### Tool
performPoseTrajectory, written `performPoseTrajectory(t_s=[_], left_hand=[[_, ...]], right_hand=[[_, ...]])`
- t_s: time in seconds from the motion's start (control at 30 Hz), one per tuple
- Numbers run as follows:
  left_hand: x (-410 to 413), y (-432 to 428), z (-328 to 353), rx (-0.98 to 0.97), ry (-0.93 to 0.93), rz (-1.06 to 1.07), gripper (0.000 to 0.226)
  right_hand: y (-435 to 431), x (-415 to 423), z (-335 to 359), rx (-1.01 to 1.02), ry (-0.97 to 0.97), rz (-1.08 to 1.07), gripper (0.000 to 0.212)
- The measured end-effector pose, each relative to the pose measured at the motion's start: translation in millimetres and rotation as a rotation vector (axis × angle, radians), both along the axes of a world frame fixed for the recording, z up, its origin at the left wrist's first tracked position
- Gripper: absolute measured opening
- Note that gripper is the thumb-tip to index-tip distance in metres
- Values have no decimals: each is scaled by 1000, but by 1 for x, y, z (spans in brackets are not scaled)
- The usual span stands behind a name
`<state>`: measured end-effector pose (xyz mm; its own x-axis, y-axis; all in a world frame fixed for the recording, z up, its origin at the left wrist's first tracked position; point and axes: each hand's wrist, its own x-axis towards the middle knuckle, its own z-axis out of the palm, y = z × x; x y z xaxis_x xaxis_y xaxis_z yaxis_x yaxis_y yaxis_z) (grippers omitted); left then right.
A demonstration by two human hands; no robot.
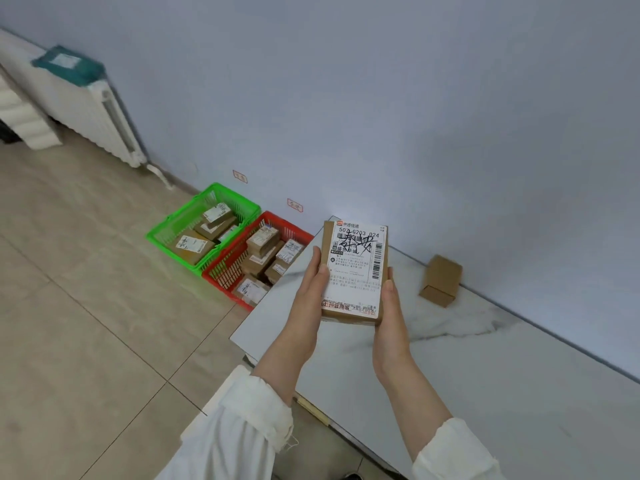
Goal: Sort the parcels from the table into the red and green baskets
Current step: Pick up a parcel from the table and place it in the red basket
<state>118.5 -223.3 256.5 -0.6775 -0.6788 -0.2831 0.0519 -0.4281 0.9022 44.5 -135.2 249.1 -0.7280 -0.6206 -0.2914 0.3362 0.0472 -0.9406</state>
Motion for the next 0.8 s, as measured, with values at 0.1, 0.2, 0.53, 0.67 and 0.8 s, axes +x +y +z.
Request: performPoseTrajectory(t_s=[0.1,0.2,0.53,0.67,0.8], left_hand=[[43,-46,-4,-2,8,57,48],[86,-93,-11,18,-10,111,47],[159,-219,-52,129,-50,152,48],[159,-276,-71,124,-107,115,48],[148,-338,-78,124,-148,107,47]], right_hand=[[-48,41,1,0,19,77,69],[-97,80,-4,12,17,129,74],[-225,148,-37,108,-58,222,70],[-278,147,-54,127,-98,186,73],[-336,136,-67,150,-144,176,86]])
